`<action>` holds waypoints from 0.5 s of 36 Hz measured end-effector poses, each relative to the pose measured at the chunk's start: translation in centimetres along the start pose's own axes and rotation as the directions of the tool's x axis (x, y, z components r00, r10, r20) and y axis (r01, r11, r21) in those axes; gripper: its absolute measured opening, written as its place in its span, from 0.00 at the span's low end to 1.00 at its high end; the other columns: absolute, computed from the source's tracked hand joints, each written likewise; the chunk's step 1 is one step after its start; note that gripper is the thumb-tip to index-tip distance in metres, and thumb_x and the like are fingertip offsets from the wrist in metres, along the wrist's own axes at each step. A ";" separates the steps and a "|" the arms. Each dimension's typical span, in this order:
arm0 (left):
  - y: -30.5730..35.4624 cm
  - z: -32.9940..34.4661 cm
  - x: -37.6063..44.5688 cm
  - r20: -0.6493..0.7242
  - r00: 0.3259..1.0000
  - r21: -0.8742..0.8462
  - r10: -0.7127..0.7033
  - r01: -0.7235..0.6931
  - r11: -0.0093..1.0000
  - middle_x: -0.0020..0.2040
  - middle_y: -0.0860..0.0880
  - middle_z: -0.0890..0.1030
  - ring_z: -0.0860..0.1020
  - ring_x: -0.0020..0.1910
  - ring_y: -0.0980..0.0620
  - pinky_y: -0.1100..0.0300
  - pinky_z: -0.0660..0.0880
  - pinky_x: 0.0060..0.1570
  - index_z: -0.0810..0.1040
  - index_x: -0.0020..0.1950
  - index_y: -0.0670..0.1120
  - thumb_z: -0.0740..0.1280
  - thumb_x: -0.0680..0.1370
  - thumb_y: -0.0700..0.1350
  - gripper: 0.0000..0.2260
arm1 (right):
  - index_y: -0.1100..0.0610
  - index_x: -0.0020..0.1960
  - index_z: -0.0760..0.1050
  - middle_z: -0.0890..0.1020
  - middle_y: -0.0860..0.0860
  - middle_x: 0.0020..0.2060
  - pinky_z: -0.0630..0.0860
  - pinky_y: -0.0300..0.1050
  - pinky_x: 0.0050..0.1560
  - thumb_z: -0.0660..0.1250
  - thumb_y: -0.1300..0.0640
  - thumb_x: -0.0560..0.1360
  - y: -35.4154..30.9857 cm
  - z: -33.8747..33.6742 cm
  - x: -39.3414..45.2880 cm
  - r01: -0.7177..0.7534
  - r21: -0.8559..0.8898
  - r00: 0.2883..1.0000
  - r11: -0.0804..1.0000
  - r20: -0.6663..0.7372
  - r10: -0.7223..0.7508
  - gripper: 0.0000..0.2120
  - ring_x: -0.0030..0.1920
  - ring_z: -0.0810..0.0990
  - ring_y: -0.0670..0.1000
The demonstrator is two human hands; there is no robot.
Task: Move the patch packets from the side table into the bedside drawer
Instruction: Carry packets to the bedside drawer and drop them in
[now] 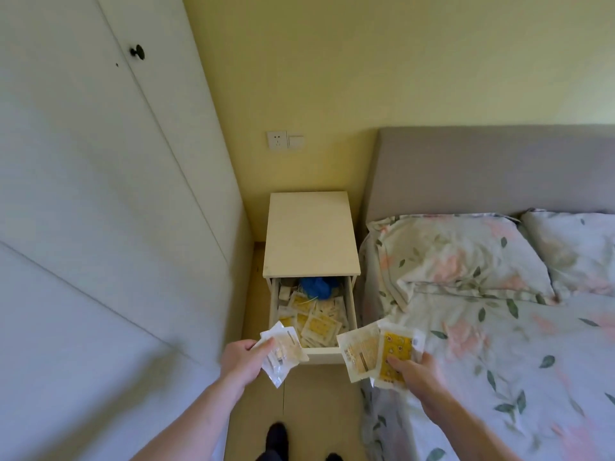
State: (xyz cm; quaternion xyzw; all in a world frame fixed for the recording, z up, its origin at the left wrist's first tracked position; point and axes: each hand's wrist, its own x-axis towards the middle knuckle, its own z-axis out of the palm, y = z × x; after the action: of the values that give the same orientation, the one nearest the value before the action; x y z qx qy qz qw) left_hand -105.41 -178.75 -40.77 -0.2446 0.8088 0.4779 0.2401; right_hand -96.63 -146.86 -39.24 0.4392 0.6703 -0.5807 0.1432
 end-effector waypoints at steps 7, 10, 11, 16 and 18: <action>3.7 2.0 9.1 0.076 0.995 0.114 -0.059 0.050 0.992 0.36 0.52 0.85 0.83 0.38 0.53 0.59 0.76 0.35 0.85 0.39 0.47 0.72 0.76 0.57 0.15 | 0.52 0.44 0.69 0.79 0.51 0.40 0.72 0.42 0.33 0.70 0.64 0.77 -7.1 3.3 4.0 -0.022 0.005 0.998 1.000 -0.065 0.022 0.12 0.39 0.79 0.49; 4.6 3.0 13.4 0.113 0.989 0.163 -0.093 0.074 0.984 0.36 0.53 0.84 0.82 0.36 0.55 0.63 0.74 0.31 0.84 0.39 0.48 0.72 0.76 0.58 0.14 | 0.53 0.43 0.69 0.78 0.52 0.39 0.71 0.43 0.32 0.69 0.66 0.77 -8.7 4.8 6.6 -0.072 -0.019 0.992 0.997 -0.107 0.069 0.12 0.38 0.78 0.49; 4.7 3.4 14.9 0.114 0.989 0.181 -0.098 0.076 0.981 0.35 0.54 0.83 0.81 0.35 0.54 0.64 0.72 0.30 0.82 0.37 0.49 0.72 0.76 0.58 0.15 | 0.54 0.43 0.70 0.79 0.52 0.39 0.72 0.44 0.32 0.70 0.66 0.76 -9.1 5.4 7.8 -0.105 -0.043 0.988 0.994 -0.117 0.099 0.11 0.37 0.79 0.50; 4.8 5.3 22.2 0.136 0.982 0.272 -0.128 0.087 0.958 0.33 0.53 0.84 0.82 0.31 0.55 0.61 0.77 0.29 0.83 0.35 0.48 0.73 0.75 0.57 0.15 | 0.58 0.51 0.78 0.85 0.54 0.41 0.83 0.50 0.37 0.75 0.60 0.72 -9.6 8.1 14.7 -0.176 -0.170 0.978 0.970 -0.142 0.152 0.10 0.41 0.85 0.55; 4.6 6.1 24.9 0.132 0.984 0.285 -0.122 0.081 0.955 0.31 0.53 0.83 0.81 0.29 0.56 0.63 0.72 0.27 0.82 0.34 0.47 0.74 0.74 0.57 0.16 | 0.55 0.49 0.80 0.86 0.53 0.40 0.84 0.52 0.39 0.74 0.59 0.72 -9.5 9.1 17.3 -0.191 -0.206 0.978 0.960 -0.125 0.168 0.07 0.41 0.86 0.55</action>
State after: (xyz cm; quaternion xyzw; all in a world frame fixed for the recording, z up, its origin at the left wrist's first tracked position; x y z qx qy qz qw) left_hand -126.41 -175.51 -55.83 -0.2134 0.8342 0.3632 0.3558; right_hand -116.63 -147.19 -47.72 0.5103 0.6936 -0.4647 0.2063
